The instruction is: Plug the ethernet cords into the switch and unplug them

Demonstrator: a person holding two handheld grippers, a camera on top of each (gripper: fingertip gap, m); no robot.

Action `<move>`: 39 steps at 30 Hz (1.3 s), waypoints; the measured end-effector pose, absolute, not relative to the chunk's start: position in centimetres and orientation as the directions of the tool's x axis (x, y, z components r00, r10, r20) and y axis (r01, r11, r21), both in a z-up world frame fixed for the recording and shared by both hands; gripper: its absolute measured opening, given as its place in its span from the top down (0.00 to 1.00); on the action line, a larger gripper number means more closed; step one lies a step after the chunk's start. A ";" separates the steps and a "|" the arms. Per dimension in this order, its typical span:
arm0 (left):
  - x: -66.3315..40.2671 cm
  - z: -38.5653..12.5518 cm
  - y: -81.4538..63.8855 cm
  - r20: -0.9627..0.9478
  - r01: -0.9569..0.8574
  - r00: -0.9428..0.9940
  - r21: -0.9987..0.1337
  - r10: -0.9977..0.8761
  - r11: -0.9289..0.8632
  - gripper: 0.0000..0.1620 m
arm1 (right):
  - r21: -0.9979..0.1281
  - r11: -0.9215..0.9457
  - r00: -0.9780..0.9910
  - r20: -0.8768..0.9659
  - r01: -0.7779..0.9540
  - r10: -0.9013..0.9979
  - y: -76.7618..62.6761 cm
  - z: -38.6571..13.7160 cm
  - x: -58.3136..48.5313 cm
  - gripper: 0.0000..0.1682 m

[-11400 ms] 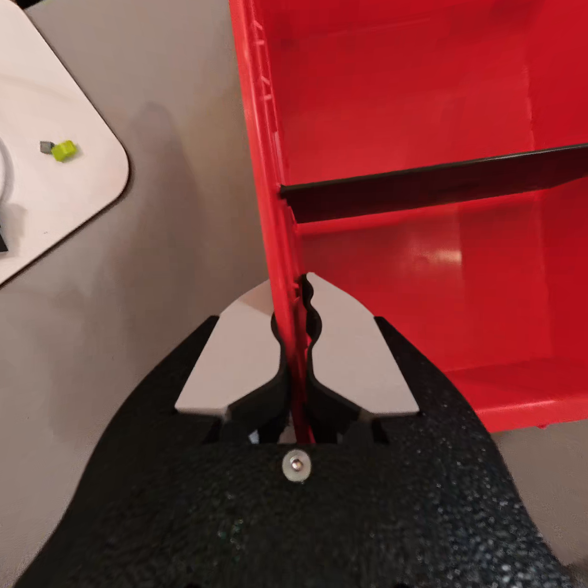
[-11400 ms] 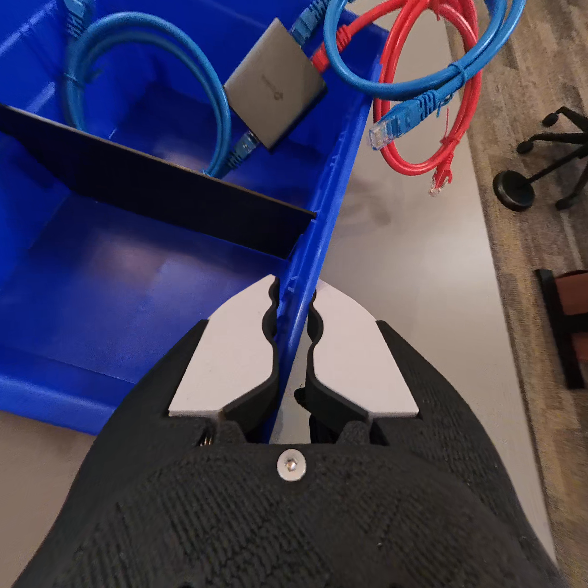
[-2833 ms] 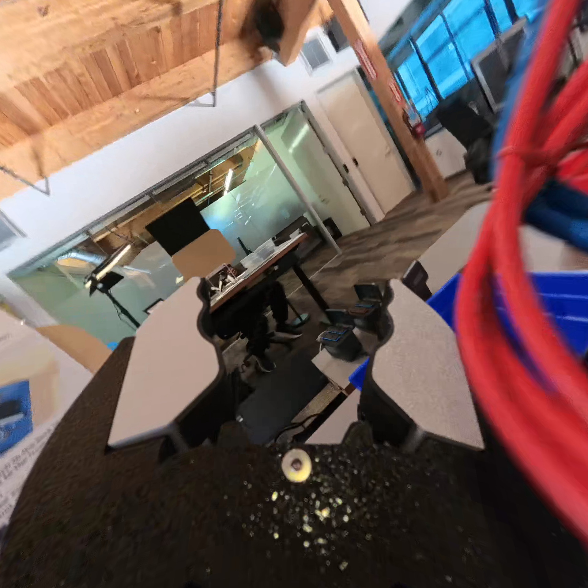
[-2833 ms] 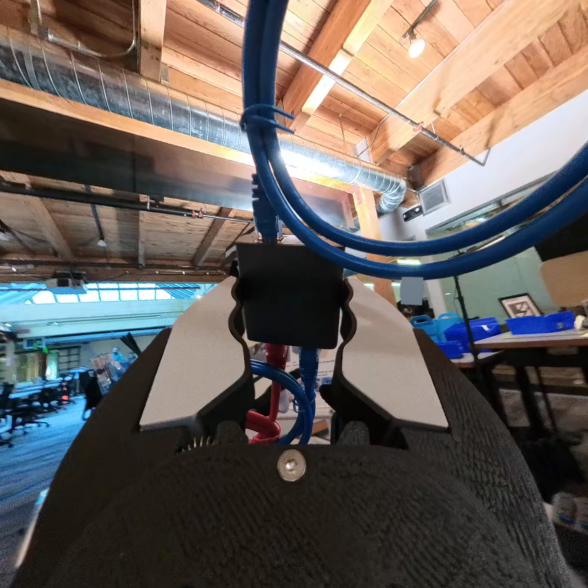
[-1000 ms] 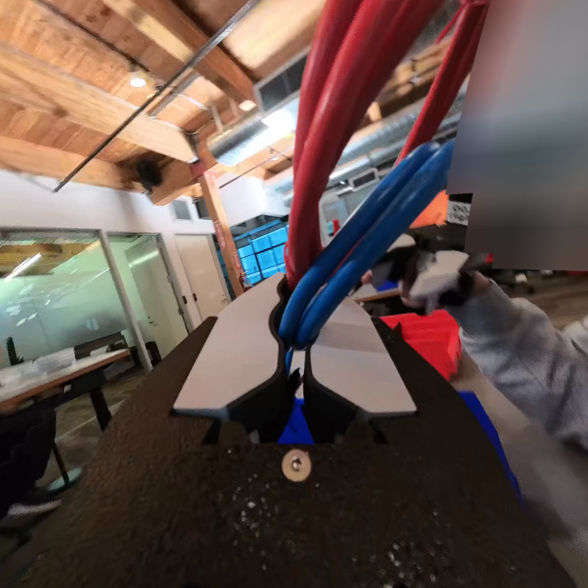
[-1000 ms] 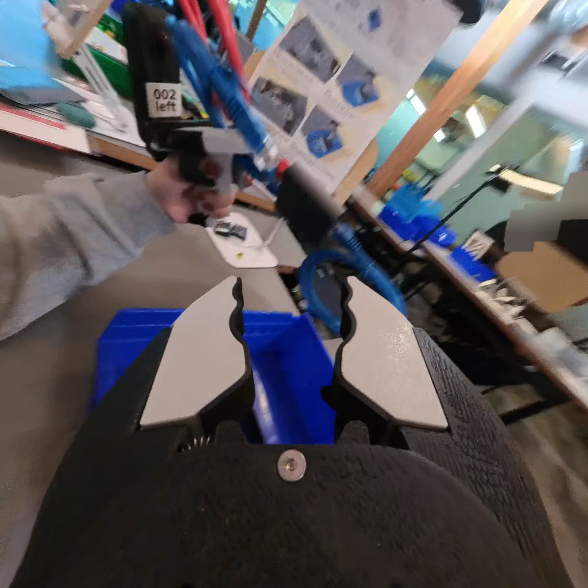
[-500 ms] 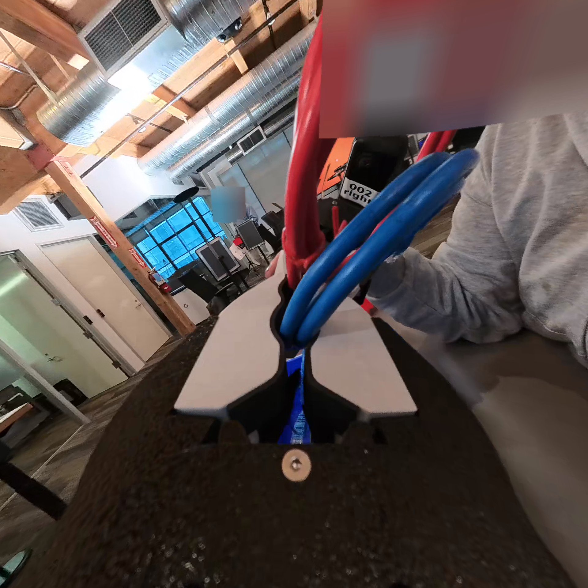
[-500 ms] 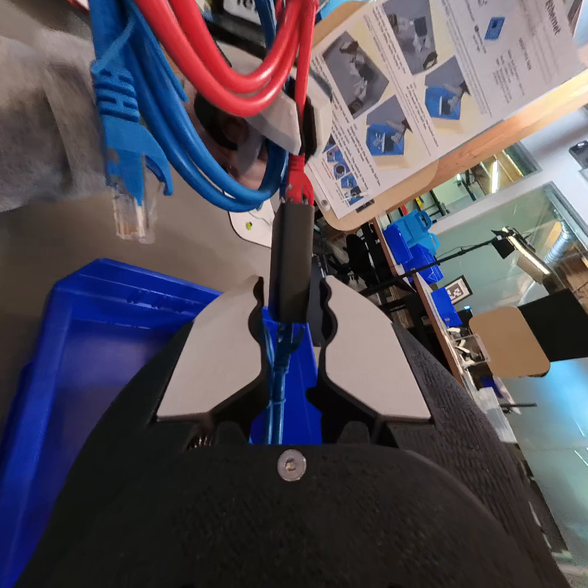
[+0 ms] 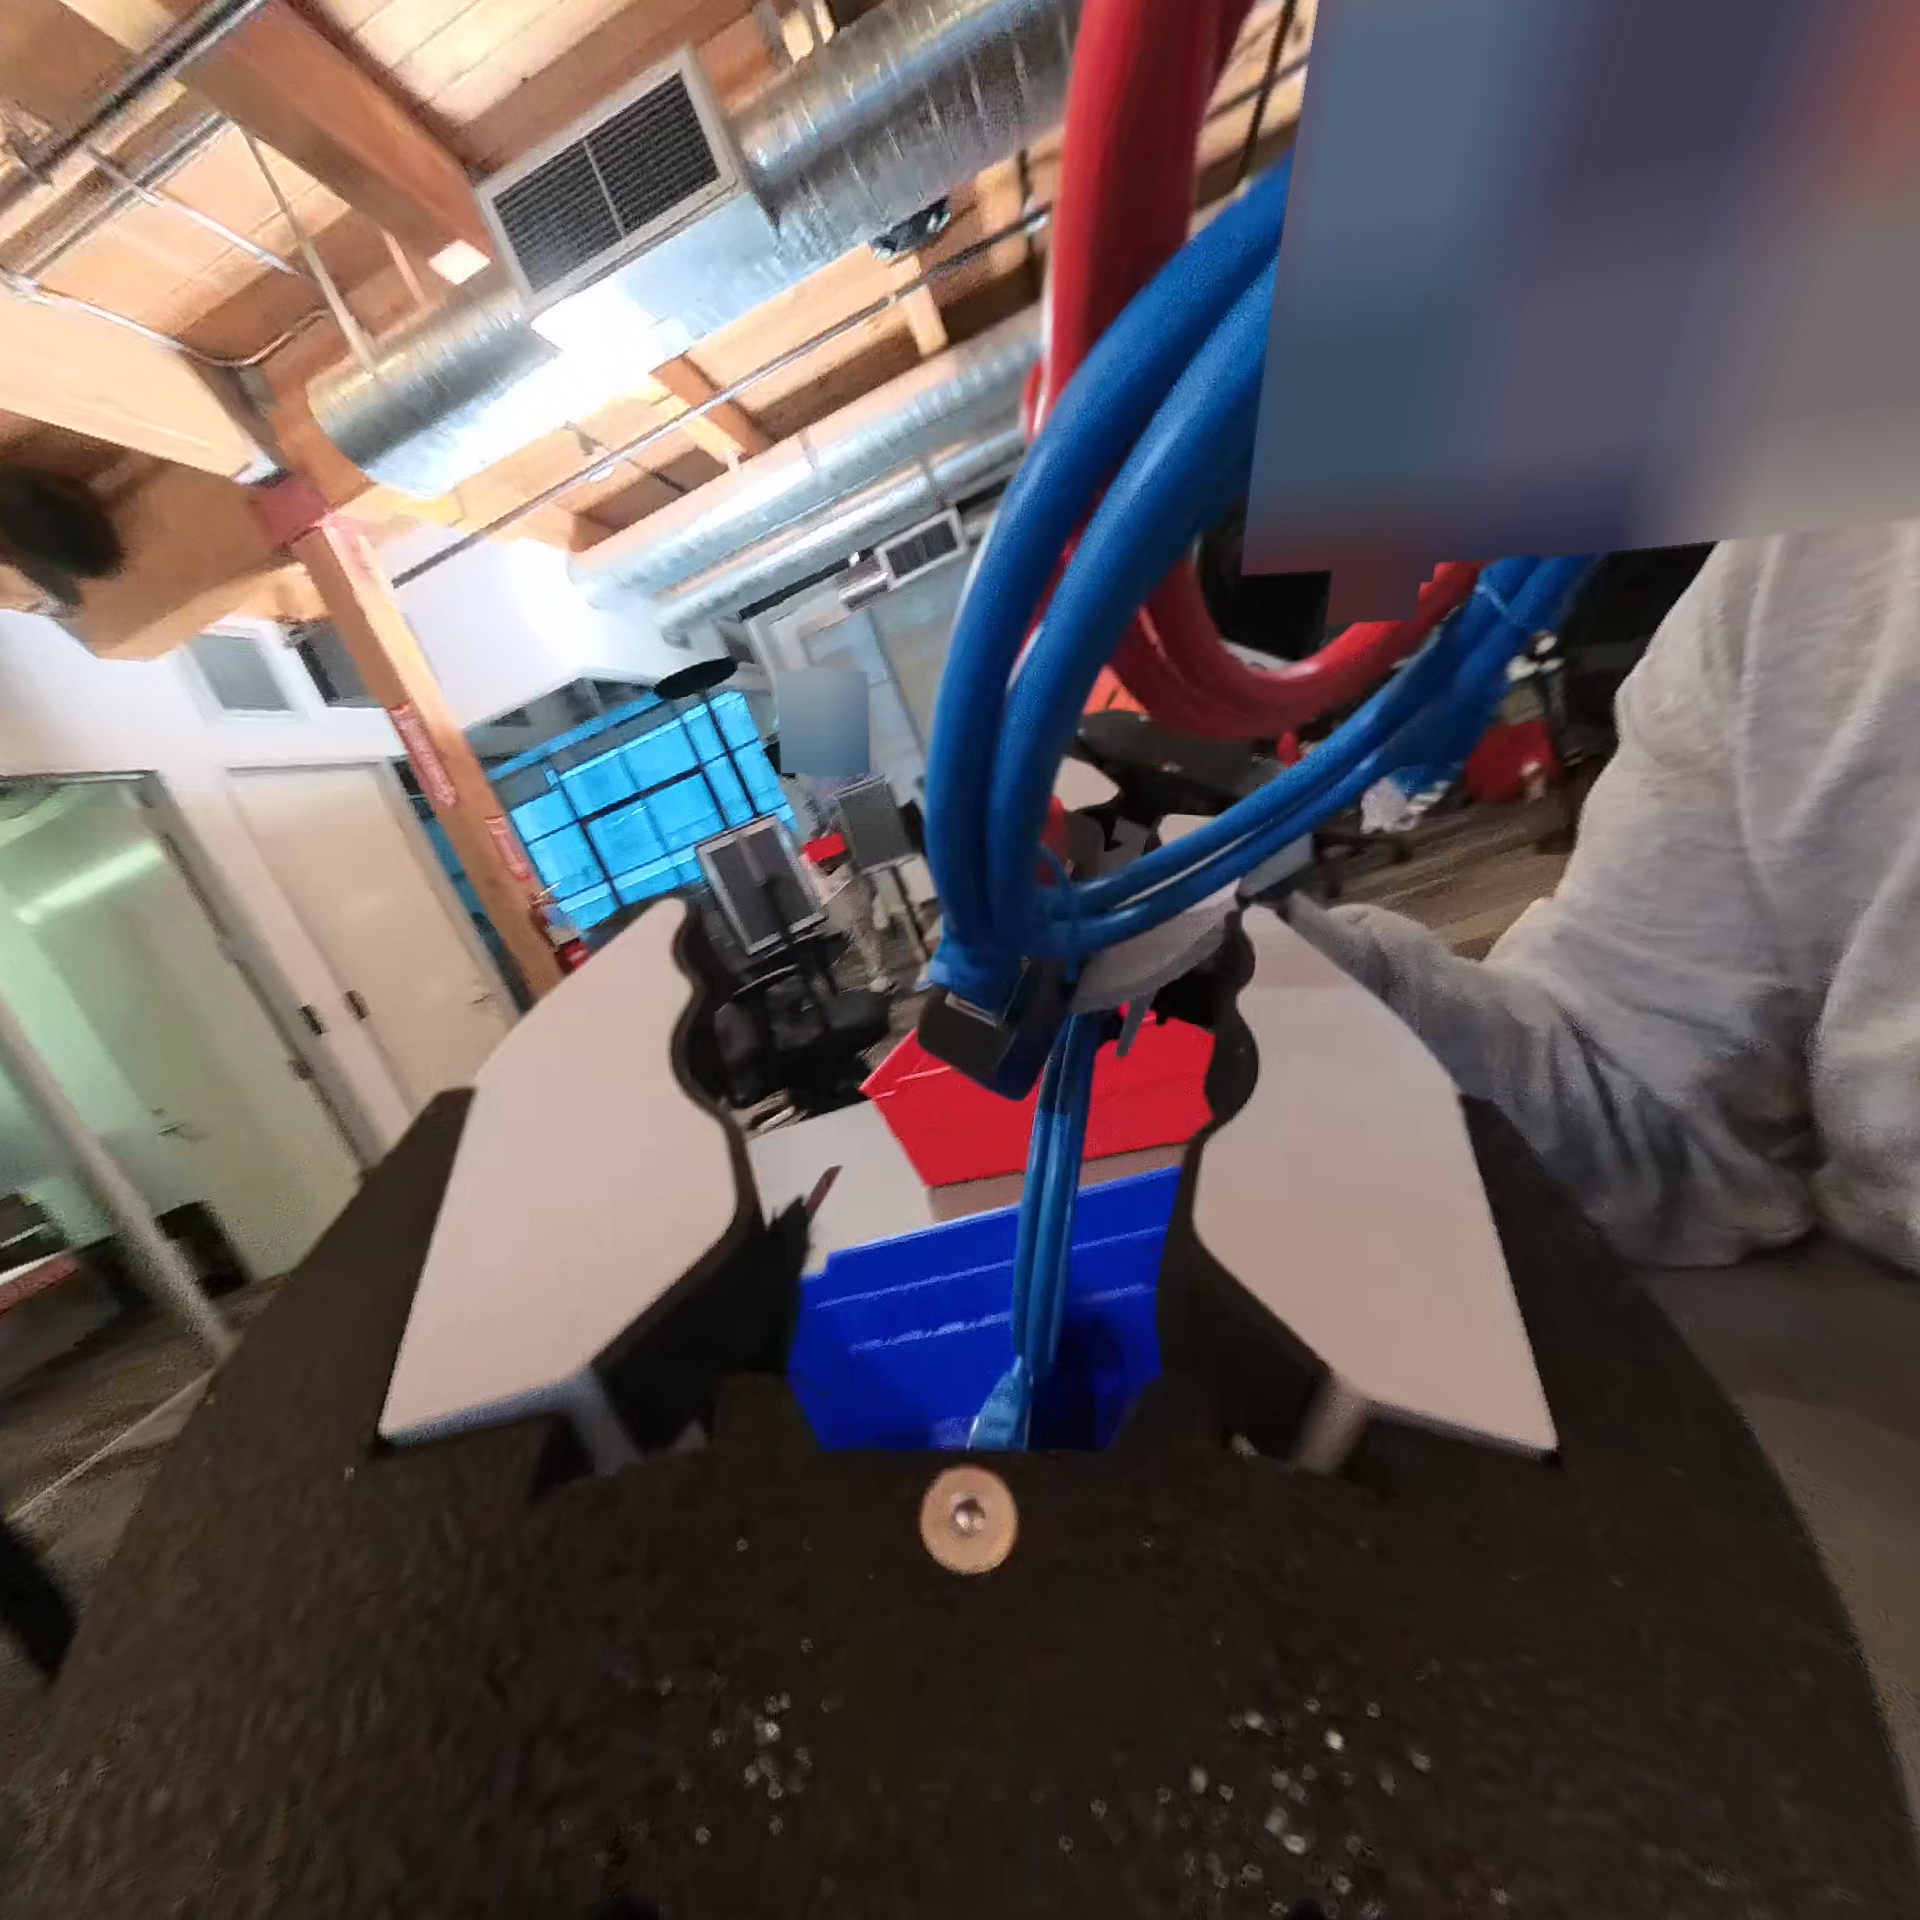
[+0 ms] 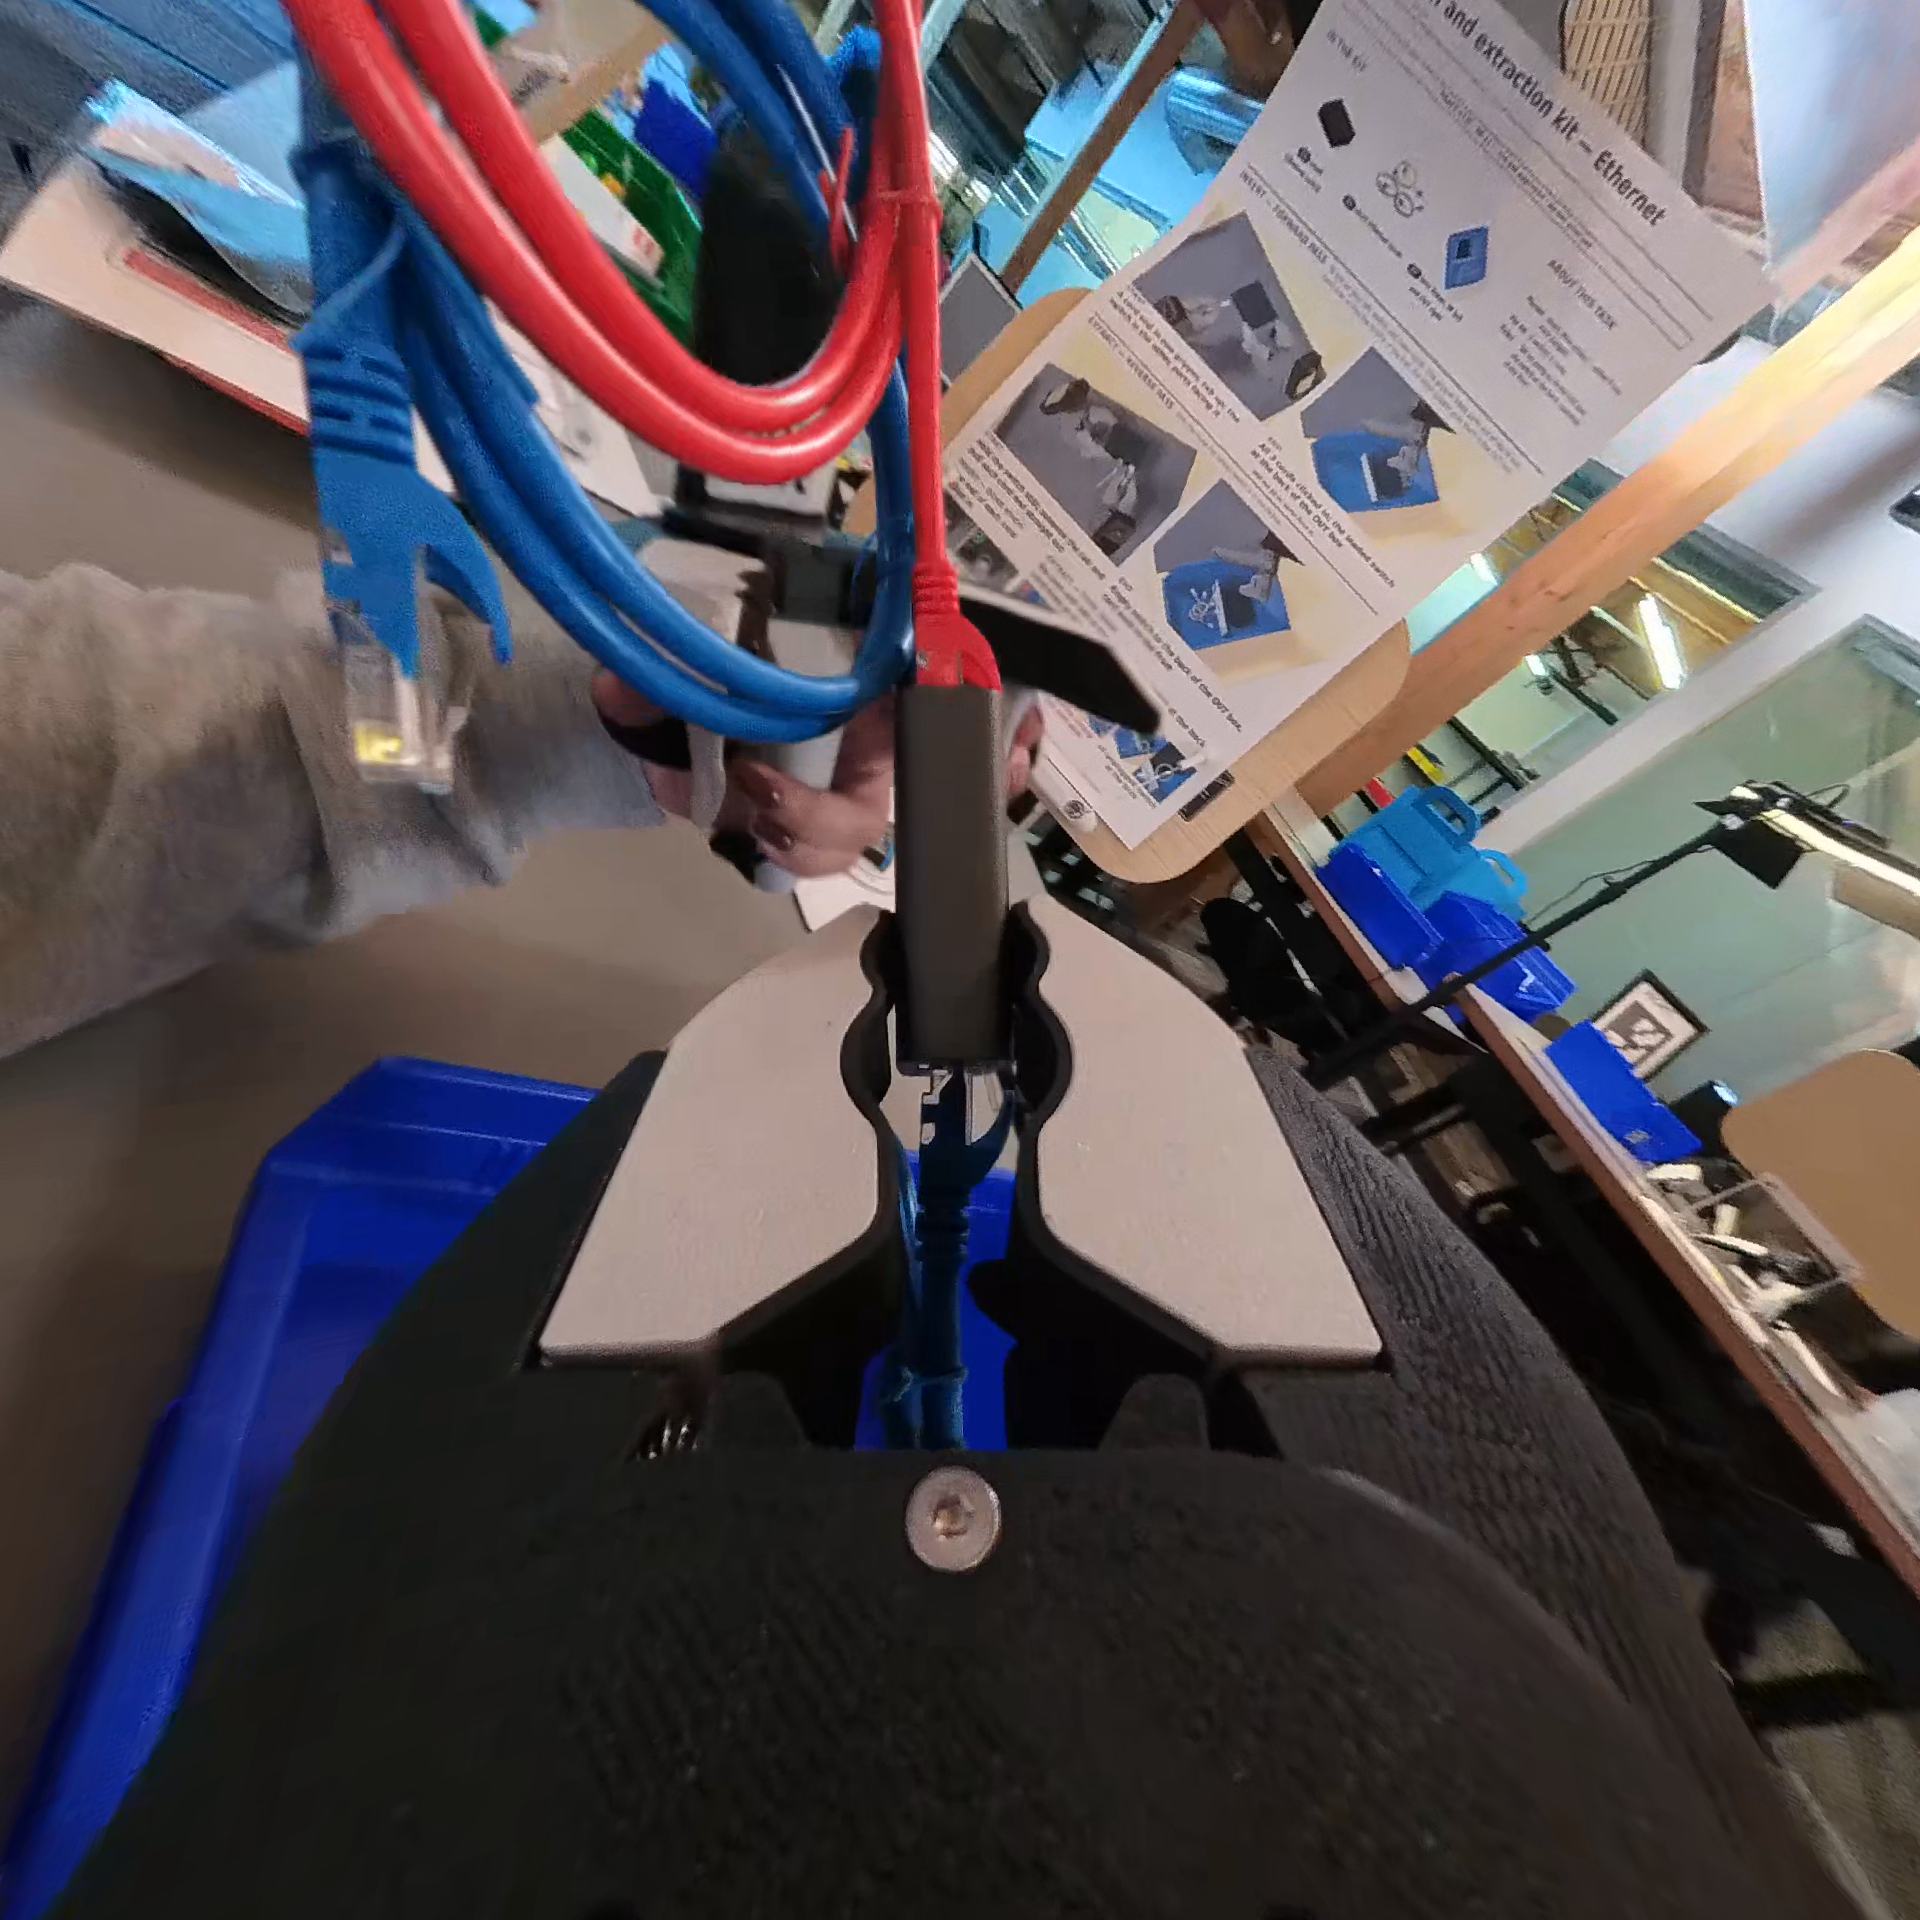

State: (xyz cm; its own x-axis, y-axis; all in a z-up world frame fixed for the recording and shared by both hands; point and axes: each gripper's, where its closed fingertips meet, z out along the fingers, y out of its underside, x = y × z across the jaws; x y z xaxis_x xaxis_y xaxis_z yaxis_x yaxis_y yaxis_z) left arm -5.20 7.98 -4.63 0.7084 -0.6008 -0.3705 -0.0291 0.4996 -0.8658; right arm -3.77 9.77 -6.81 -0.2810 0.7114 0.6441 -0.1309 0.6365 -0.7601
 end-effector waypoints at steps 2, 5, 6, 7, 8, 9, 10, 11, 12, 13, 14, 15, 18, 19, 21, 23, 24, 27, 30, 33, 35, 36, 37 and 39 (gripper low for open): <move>-4.4 -5.1 8.4 -0.368 -0.008 0.682 -0.868 -0.633 0.496 0.48 | -0.773 0.617 -0.303 0.630 -0.150 0.715 9.3 -6.8 -3.8 0.89; -2.7 -6.2 9.2 -0.367 -0.025 0.630 -0.890 -0.684 0.455 0.56 | -0.785 0.593 -0.328 0.616 -0.180 0.716 8.7 -6.6 -3.7 0.89; -2.3 -6.2 9.1 -0.371 -0.010 0.616 -0.885 -0.695 0.465 0.62 | -0.784 0.594 -0.334 0.617 -0.181 0.713 8.5 -6.7 -3.7 0.89; -2.0 -5.9 8.9 -0.379 0.018 0.604 -0.873 -0.701 0.488 0.68 | -0.780 0.600 -0.336 0.621 -0.177 0.708 8.4 -6.8 -3.7 0.89; -1.9 -5.5 8.6 -0.387 0.050 0.598 -0.856 -0.702 0.515 0.76 | -0.774 0.610 -0.335 0.627 -0.169 0.703 8.4 -7.0 -3.8 0.89; -1.9 -5.3 8.3 -0.397 0.068 0.592 -0.842 -0.701 0.535 0.81 | -0.769 0.619 -0.337 0.632 -0.161 0.698 8.3 -7.2 -3.9 0.89; -1.8 -5.4 8.1 -0.413 0.070 0.573 -0.836 -0.708 0.544 0.82 | -0.771 0.618 -0.346 0.628 -0.156 0.697 8.1 -7.3 -3.8 0.89; -1.8 -5.6 7.9 -0.418 0.074 0.552 -0.838 -0.722 0.541 0.84 | -0.781 0.610 -0.356 0.613 -0.137 0.705 8.0 -7.5 -3.9 0.88; -1.9 -5.8 7.9 -0.416 0.072 0.540 -0.843 -0.732 0.533 0.85 | -0.793 0.600 -0.357 0.594 -0.108 0.721 8.2 -7.6 -4.0 0.88; -2.1 -5.9 8.0 -0.420 0.063 0.545 -0.842 -0.725 0.535 0.87 | -0.801 0.593 -0.341 0.582 -0.084 0.738 8.5 -7.5 -4.0 0.86; -2.5 -5.9 8.0 -0.427 0.054 0.564 -0.835 -0.707 0.547 0.87 | -0.800 0.597 -0.313 0.585 -0.068 0.748 9.0 -7.4 -4.0 0.83; -2.9 -5.8 7.9 -0.429 0.055 0.576 -0.829 -0.696 0.557 0.87 | -0.794 0.606 -0.290 0.592 -0.048 0.752 9.5 -7.3 -3.8 0.80; -3.5 -5.4 7.3 -0.444 0.057 0.579 -0.815 -0.684 0.577 0.87 | -0.777 0.626 -0.278 0.589 0.064 0.759 10.7 -8.0 -3.0 0.74; -3.5 -5.3 7.0 -0.454 0.055 0.575 -0.809 -0.681 0.586 0.87 | -0.762 0.640 -0.271 0.599 0.095 0.753 11.0 -8.4 -2.9 0.75; -3.3 -5.1 6.6 -0.473 0.048 0.562 -0.800 -0.678 0.598 0.87 | -0.733 0.665 -0.280 0.615 0.140 0.737 10.9 -9.1 -2.9 0.75; -3.0 -5.2 6.3 -0.490 0.030 0.545 -0.800 -0.680 0.600 0.88 | -0.717 0.683 -0.288 0.630 0.144 0.722 10.3 -9.4 -3.1 0.76; -2.8 -5.3 6.2 -0.499 0.016 0.538 -0.799 -0.679 0.601 0.87 | -0.714 0.686 -0.296 0.631 0.139 0.717 10.0 -9.5 -3.2 0.77; -2.2 -5.4 6.1 -0.518 -0.007 0.519 -0.798 -0.680 0.603 0.87 | -0.715 0.687 -0.298 0.633 0.131 0.715 9.4 -9.4 -3.4 0.87; -1.8 -5.5 5.9 -0.517 0.007 0.494 -0.802 -0.699 0.597 0.87 | -0.708 0.696 -0.290 0.646 0.119 0.706 9.3 -9.2 -3.3 0.91; -1.6 -5.6 6.0 -0.504 0.028 0.484 -0.808 -0.716 0.588 0.87 | -0.696 0.707 -0.298 0.653 0.127 0.696 9.1 -9.3 -3.2 0.91; -1.7 -5.2 6.1 -0.491 0.049 0.503 -0.806 -0.712 0.590 0.87 | -0.697 0.706 -0.285 0.657 0.126 0.699 9.3 -9.1 -3.2 0.91; -1.7 -4.9 6.3 -0.482 0.062 0.523 -0.802 -0.703 0.595 0.86 | -0.704 0.699 -0.278 0.651 0.125 0.706 9.4 -8.9 -3.3 0.91; -1.7 -4.8 6.5 -0.474 0.064 0.540 -0.801 -0.696 0.595 0.84 | -0.710 0.692 -0.272 0.647 0.125 0.713 9.5 -8.8 -3.3 0.92; -1.3 -5.0 7.0 -0.472 0.032 0.548 -0.813 -0.690 0.581 0.82 | -0.703 0.699 -0.262 0.655 0.134 0.709 9.8 -8.8 -3.4 0.92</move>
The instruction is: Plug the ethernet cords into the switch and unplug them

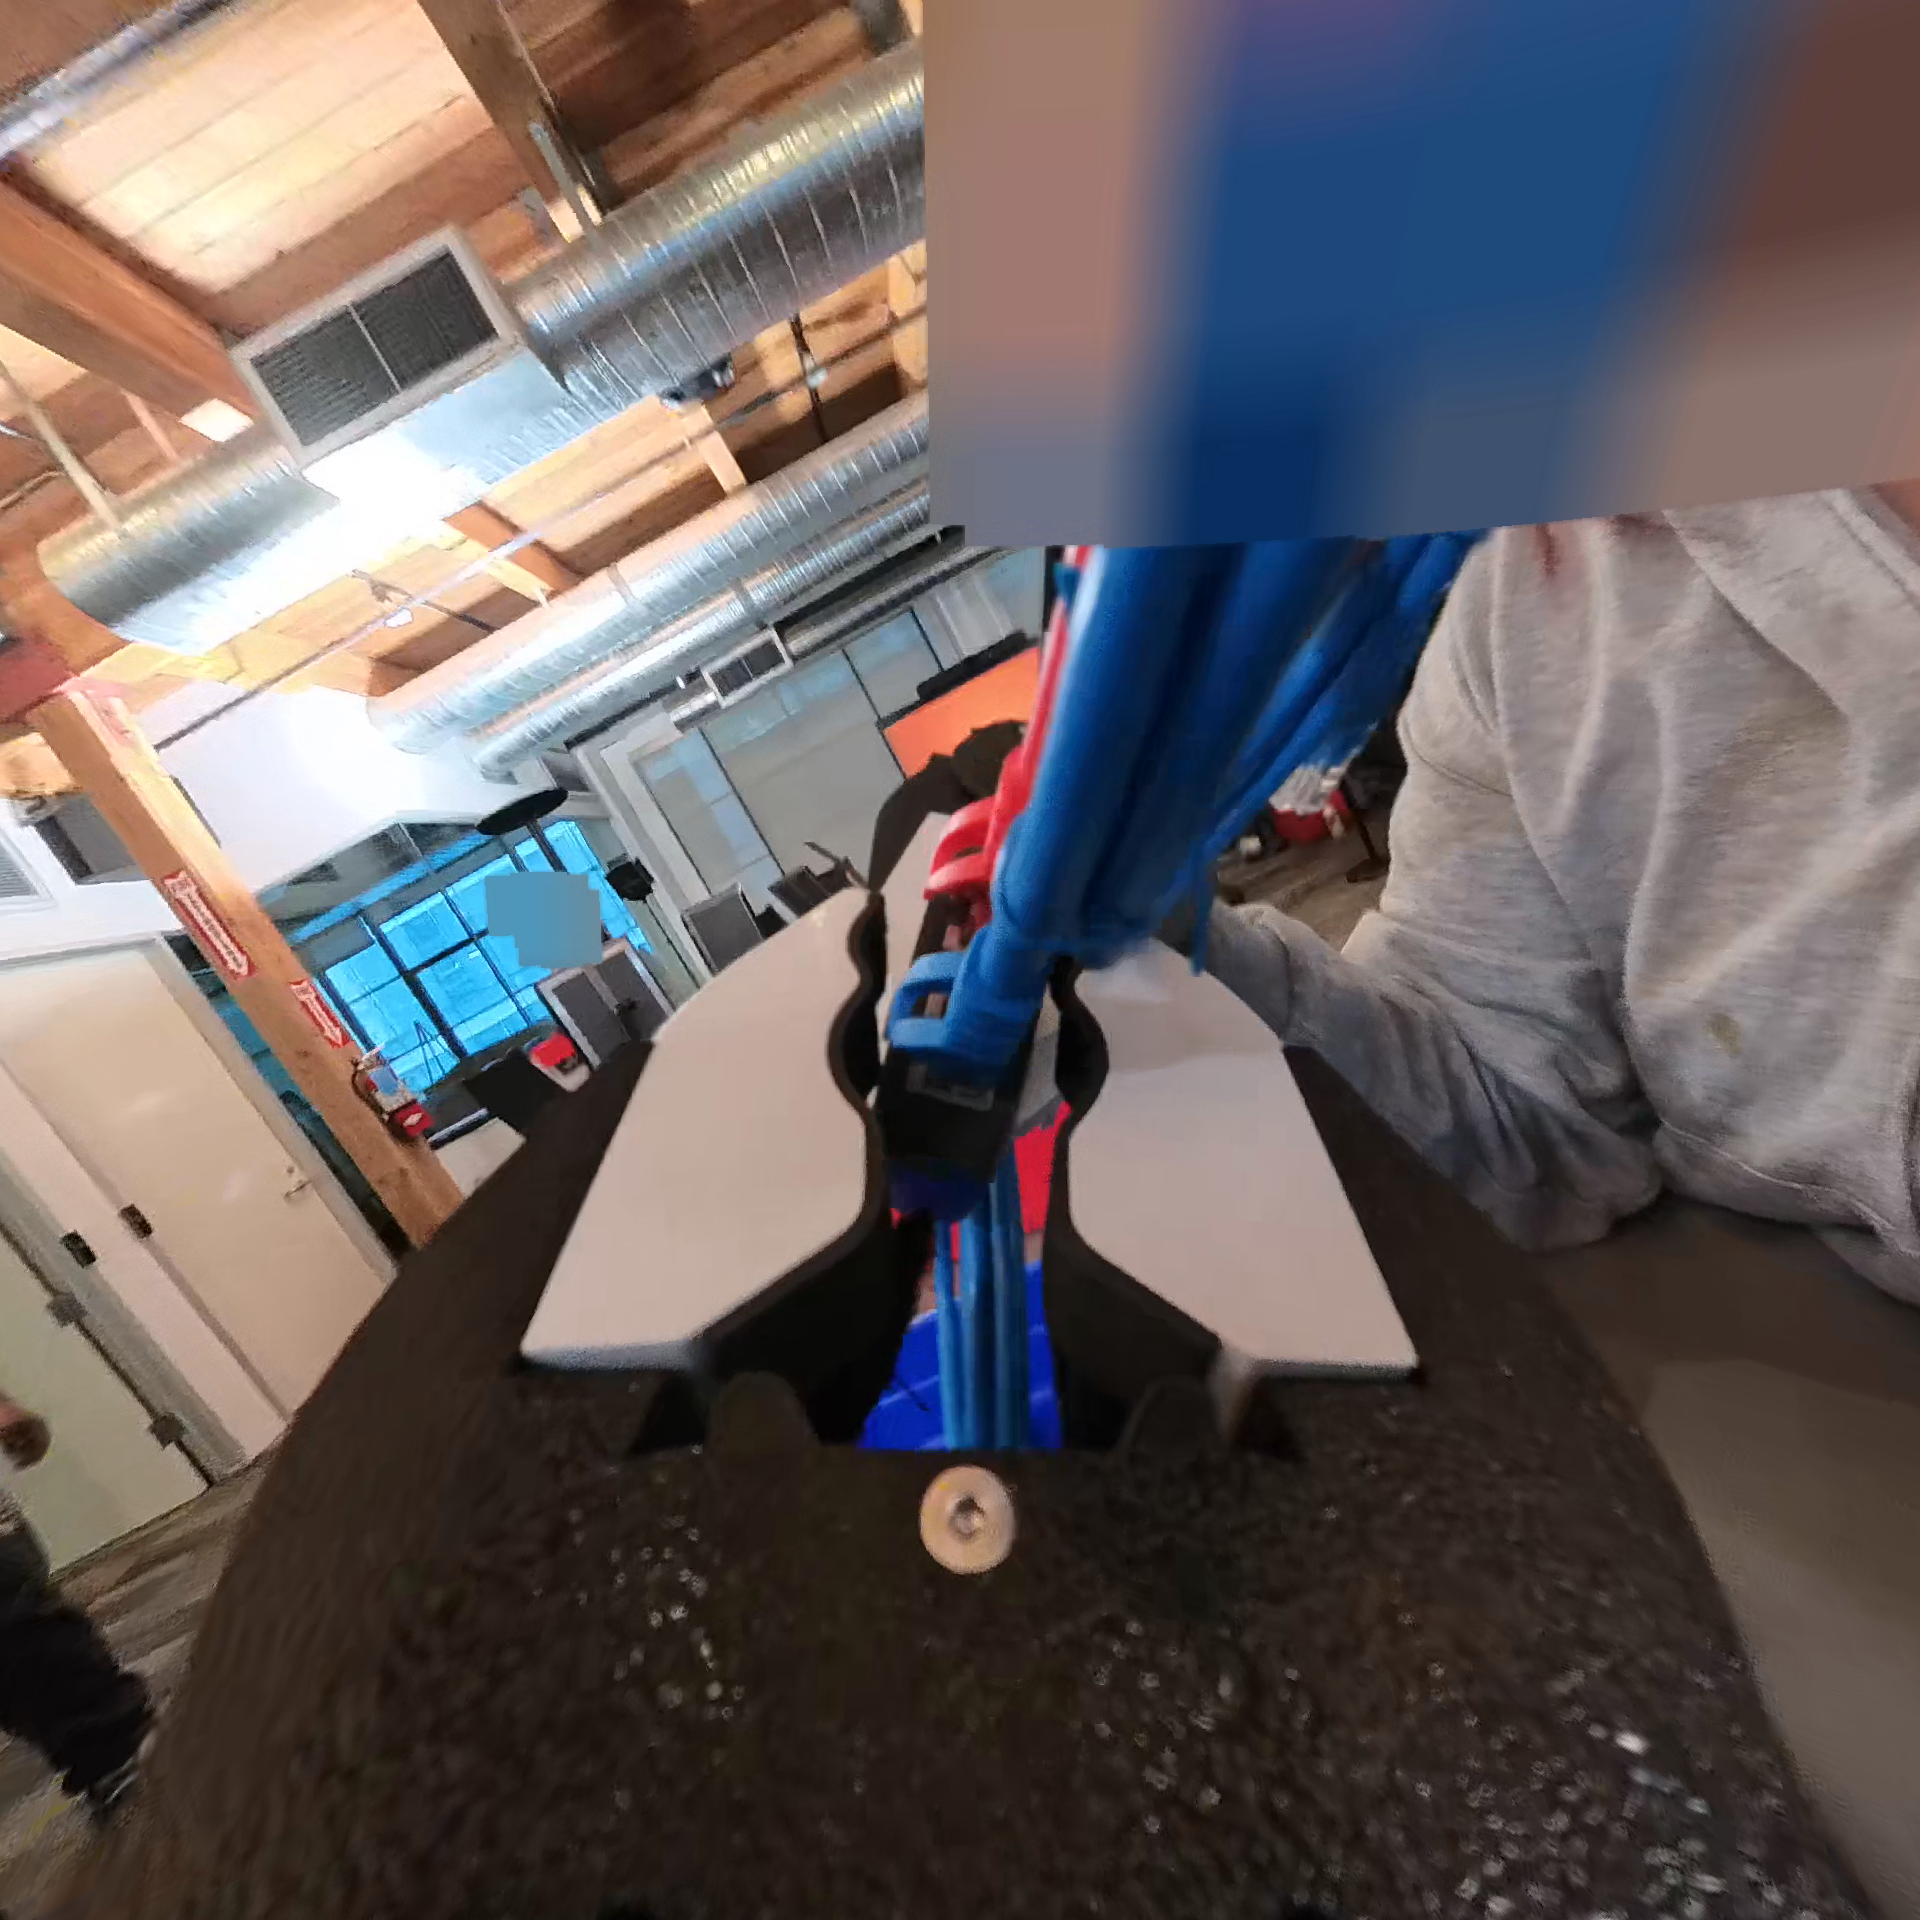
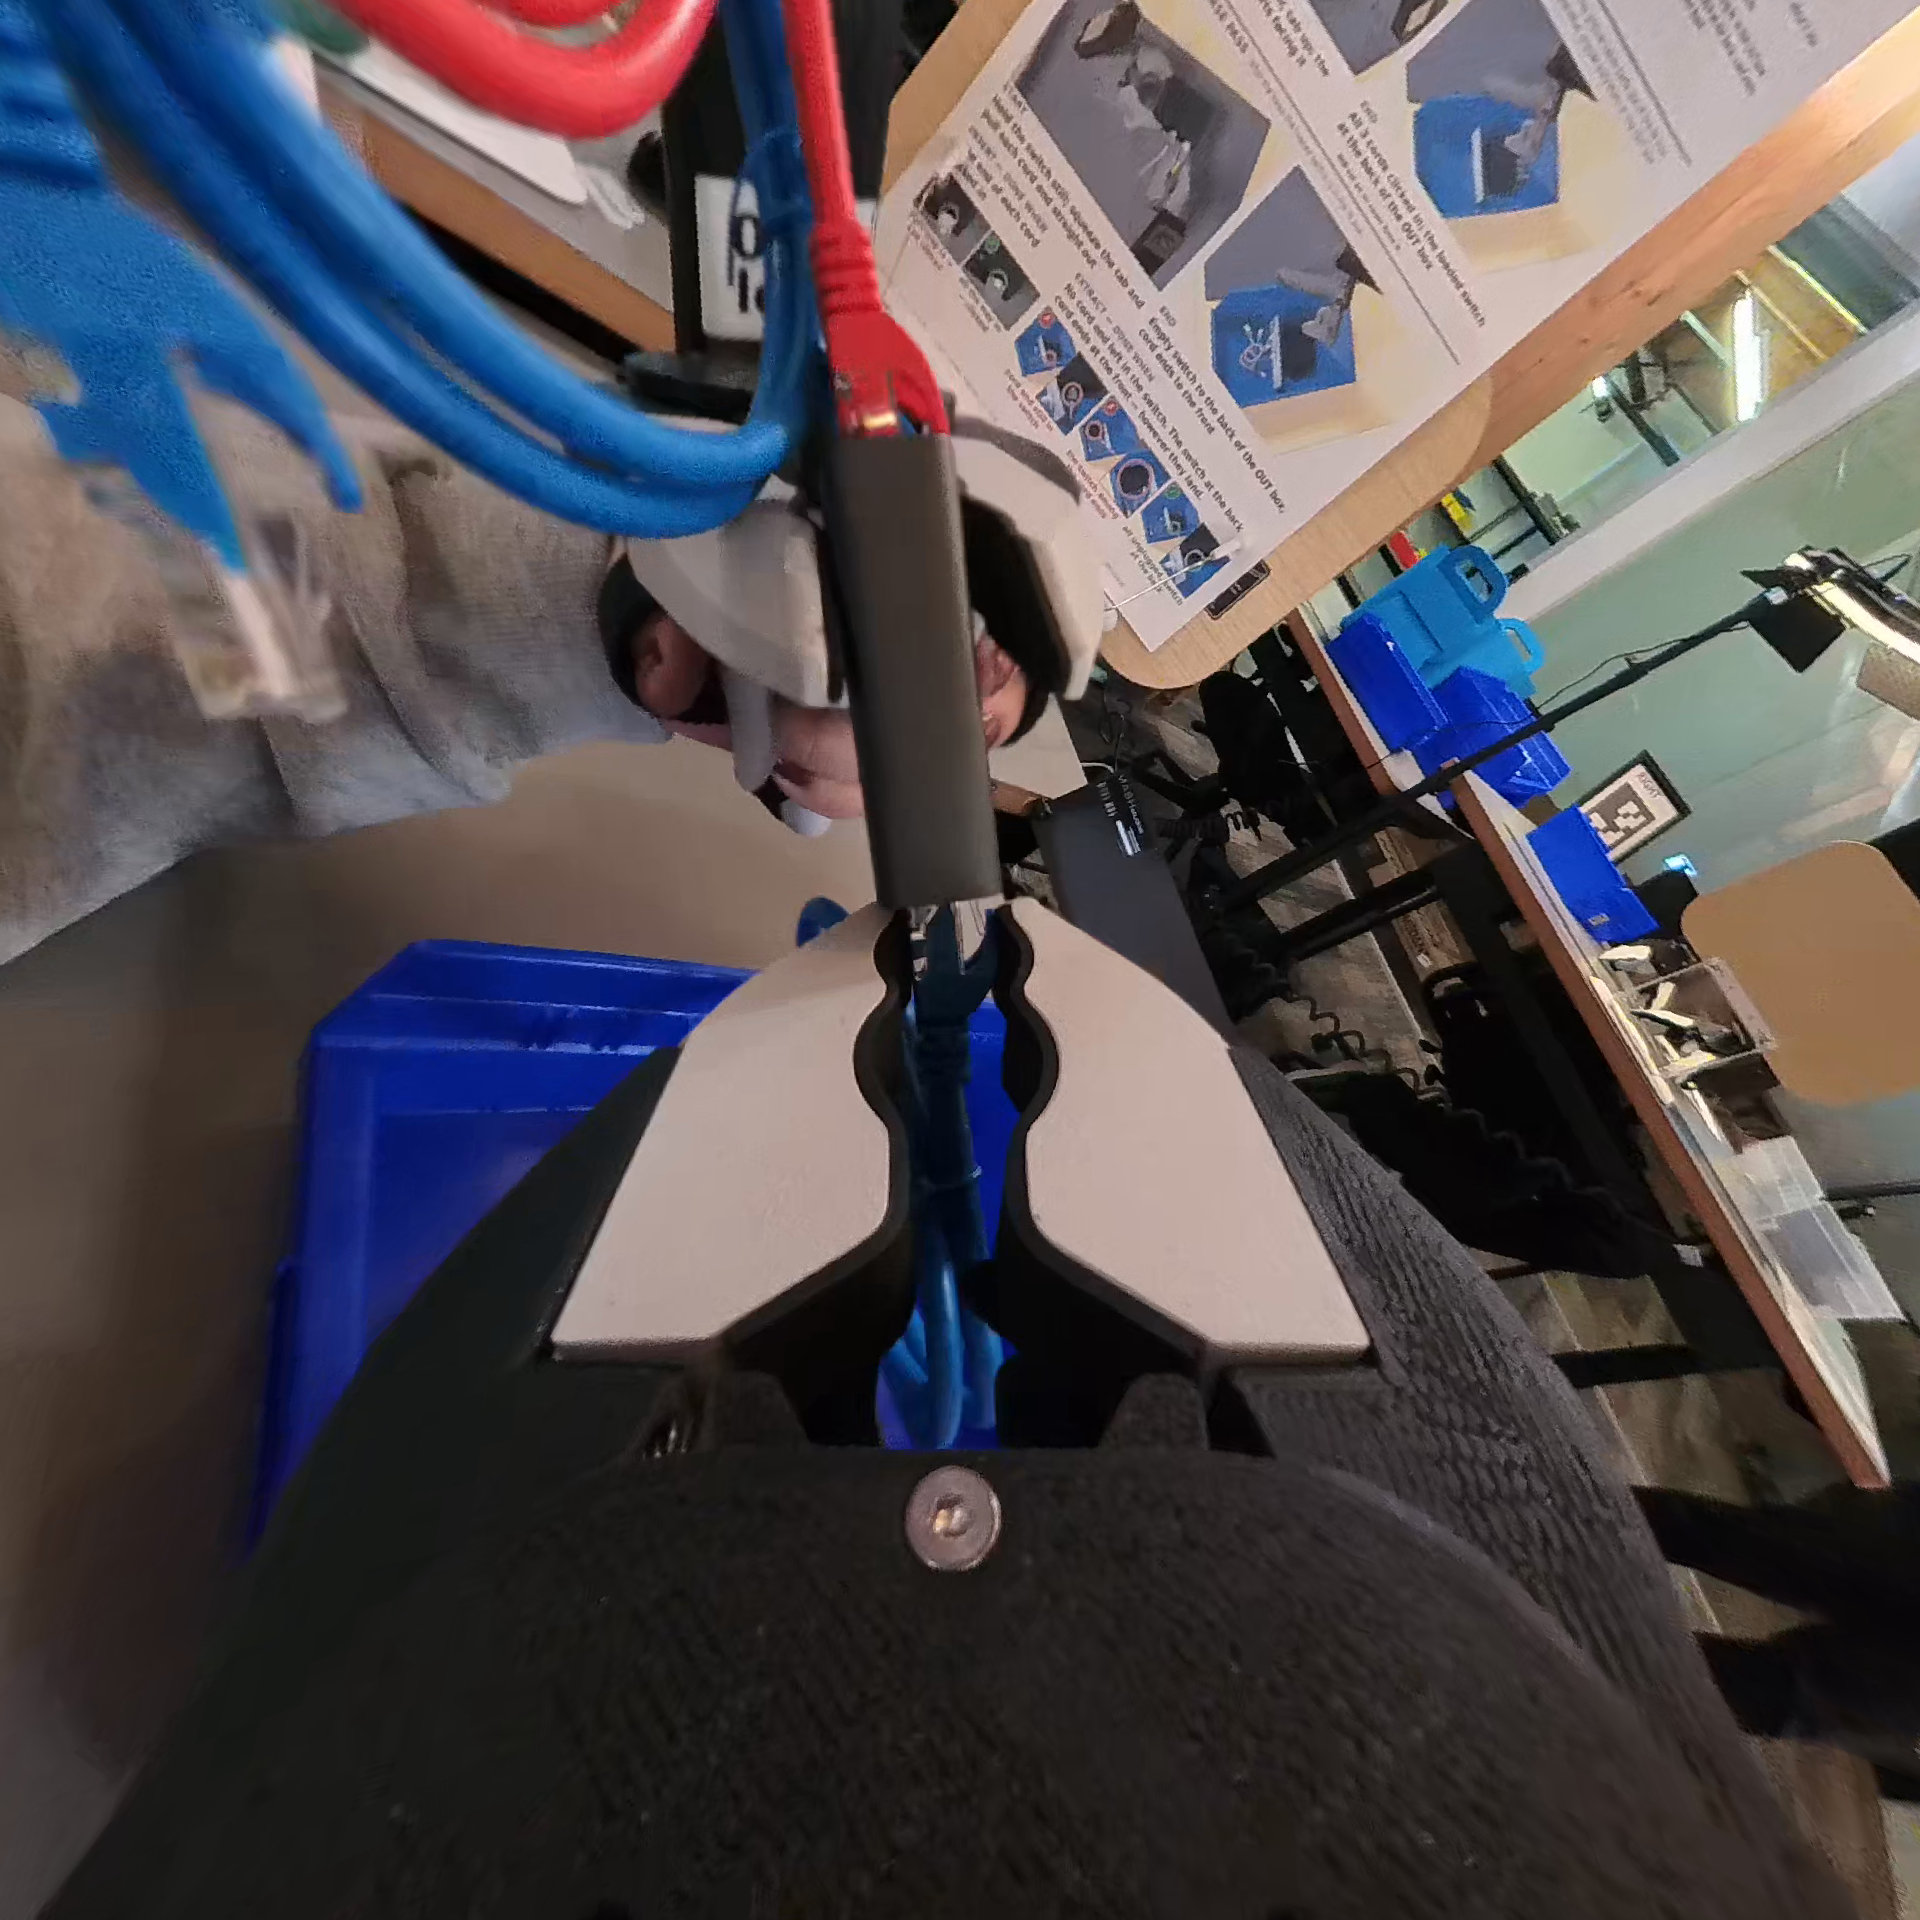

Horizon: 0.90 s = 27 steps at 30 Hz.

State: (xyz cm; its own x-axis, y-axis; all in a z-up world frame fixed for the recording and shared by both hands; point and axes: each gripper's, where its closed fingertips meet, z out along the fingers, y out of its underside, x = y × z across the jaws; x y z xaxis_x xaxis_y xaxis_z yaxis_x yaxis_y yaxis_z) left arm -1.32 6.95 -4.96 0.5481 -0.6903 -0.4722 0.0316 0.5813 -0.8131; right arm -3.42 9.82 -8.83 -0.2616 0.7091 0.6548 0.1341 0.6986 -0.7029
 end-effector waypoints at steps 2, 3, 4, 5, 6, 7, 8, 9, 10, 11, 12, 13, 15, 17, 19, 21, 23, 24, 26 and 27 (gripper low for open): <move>-0.9 -5.4 6.8 -0.513 -0.029 0.520 -0.809 -0.683 0.587 0.85 | -0.692 0.708 -0.277 0.659 0.138 0.699 9.8 -9.2 -3.5 0.92; -0.9 -5.5 6.7 -0.531 -0.055 0.512 -0.805 -0.675 0.591 0.86 | -0.685 0.717 -0.285 0.667 0.128 0.688 9.6 -9.3 -3.5 0.92; -0.8 -5.4 6.6 -0.540 -0.071 0.510 -0.802 -0.669 0.593 0.86 | -0.666 0.736 -0.283 0.688 0.118 0.668 9.5 -9.3 -3.5 0.92; -0.7 -5.4 6.4 -0.548 -0.079 0.503 -0.799 -0.668 0.596 0.87 | -0.624 0.773 -0.268 0.730 0.111 0.628 9.4 -9.2 -3.5 0.92; -0.7 -5.6 6.3 -0.548 -0.083 0.492 -0.803 -0.676 0.591 0.87 | -0.551 0.825 -0.239 0.790 0.128 0.565 9.4 -9.3 -3.5 0.92; -0.7 -5.9 6.3 -0.540 -0.086 0.476 -0.815 -0.695 0.574 0.87 | -0.446 0.877 -0.213 0.853 0.180 0.477 9.7 -9.7 -3.5 0.91; -0.7 -6.2 6.1 -0.530 -0.070 0.453 -0.823 -0.717 0.564 0.86 | -0.361 0.907 -0.198 0.893 0.218 0.403 9.6 -10.0 -3.5 0.91; -0.7 -6.3 5.6 -0.513 -0.037 0.415 -0.835 -0.751 0.550 0.87 | -0.311 0.927 -0.200 0.914 0.212 0.352 9.1 -10.2 -3.3 0.91; -0.7 -6.5 5.3 -0.499 -0.021 0.382 -0.846 -0.777 0.533 0.87 | -0.288 0.937 -0.215 0.920 0.198 0.329 8.7 -10.4 -3.2 0.91; -0.5 -6.6 5.1 -0.501 -0.021 0.367 -0.847 -0.784 0.532 0.87 | -0.264 0.946 -0.227 0.925 0.188 0.303 8.6 -10.4 -3.0 0.92; -0.3 -6.7 5.0 -0.502 -0.019 0.352 -0.847 -0.790 0.531 0.86 | -0.240 0.954 -0.241 0.929 0.179 0.279 8.5 -10.4 -2.7 0.92; 0.0 -6.5 4.7 -0.510 -0.013 0.340 -0.843 -0.790 0.538 0.87 | -0.215 0.962 -0.248 0.935 0.168 0.253 8.3 -10.3 -2.5 0.91; 0.5 -6.3 4.2 -0.524 -0.010 0.312 -0.836 -0.793 0.549 0.87 | -0.182 0.973 -0.257 0.942 0.143 0.214 7.8 -9.9 -1.9 0.91; 0.9 -6.3 3.8 -0.535 -0.027 0.292 -0.833 -0.793 0.552 0.87 | -0.175 0.978 -0.259 0.945 0.114 0.199 7.4 -9.8 -1.4 0.92; 1.3 -6.5 3.8 -0.540 -0.050 0.284 -0.834 -0.792 0.550 0.87 | -0.182 0.979 -0.263 0.944 0.097 0.201 7.4 -9.9 -1.1 0.92; 1.6 -6.8 3.8 -0.539 -0.068 0.272 -0.837 -0.797 0.543 0.87 | -0.209 0.975 -0.274 0.936 0.076 0.222 7.3 -10.1 -0.7 0.91; 1.8 -7.0 3.7 -0.532 -0.076 0.256 -0.843 -0.807 0.532 0.87 | -0.240 0.969 -0.286 0.927 0.050 0.245 7.1 -10.3 -0.4 0.91; 1.9 -7.1 3.8 -0.528 -0.078 0.252 -0.846 -0.811 0.527 0.87 | -0.254 0.966 -0.291 0.923 0.038 0.254 7.1 -10.3 -0.2 0.91; 2.2 -7.2 4.0 -0.522 -0.075 0.246 -0.850 -0.817 0.521 0.87 | -0.289 0.957 -0.307 0.909 0.018 0.281 7.2 -10.5 0.0 0.92; 2.2 -7.3 4.3 -0.520 -0.083 0.258 -0.852 -0.814 0.517 0.87 | -0.293 0.956 -0.306 0.908 0.026 0.286 7.5 -10.5 0.0 0.91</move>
